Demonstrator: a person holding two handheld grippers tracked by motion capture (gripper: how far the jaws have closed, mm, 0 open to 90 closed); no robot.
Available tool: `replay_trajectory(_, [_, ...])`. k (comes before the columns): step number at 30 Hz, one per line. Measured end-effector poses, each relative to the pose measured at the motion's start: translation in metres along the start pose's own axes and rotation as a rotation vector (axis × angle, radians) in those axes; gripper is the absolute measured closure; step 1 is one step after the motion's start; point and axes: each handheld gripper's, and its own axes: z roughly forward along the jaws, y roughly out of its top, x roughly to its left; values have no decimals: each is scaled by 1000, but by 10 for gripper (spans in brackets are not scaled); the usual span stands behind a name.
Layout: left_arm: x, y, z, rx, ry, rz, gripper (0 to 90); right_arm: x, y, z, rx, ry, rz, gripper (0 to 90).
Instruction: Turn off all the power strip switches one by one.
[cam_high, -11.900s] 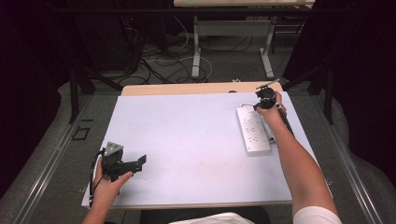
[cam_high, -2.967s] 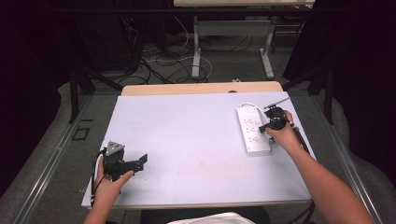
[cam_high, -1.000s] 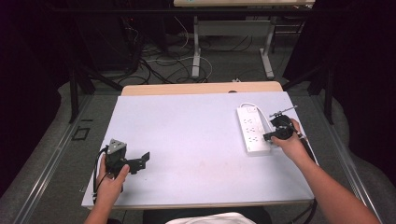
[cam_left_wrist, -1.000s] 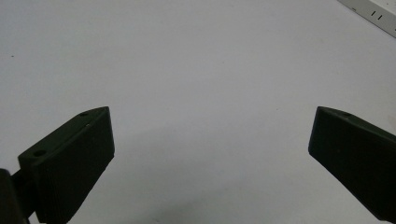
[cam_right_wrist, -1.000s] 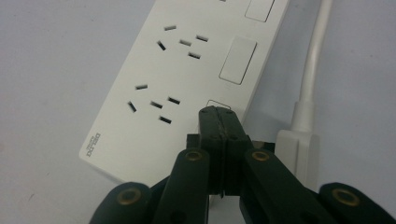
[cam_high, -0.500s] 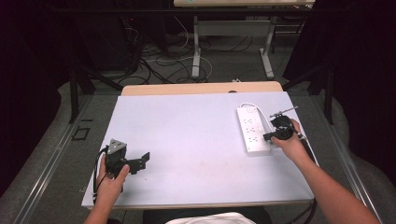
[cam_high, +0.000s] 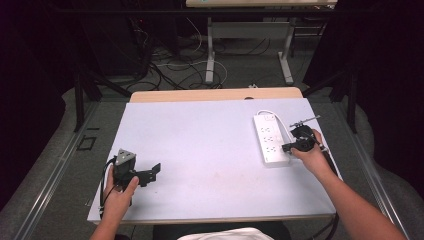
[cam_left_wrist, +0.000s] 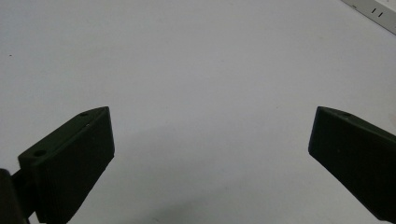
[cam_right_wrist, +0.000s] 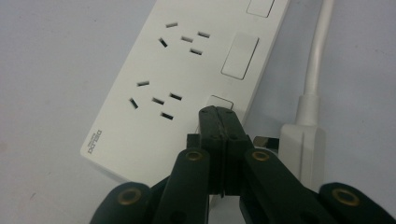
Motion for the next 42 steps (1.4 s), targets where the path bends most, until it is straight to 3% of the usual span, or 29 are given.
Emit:
replay_trajectory(28, [0,0,1,3,-2,-2,3,1,-1,-1,2,-7,-7,899])
replay_trajectory(42, [0,0,0,5,1,0,3,11,-9,-11,-27,18,-44,775])
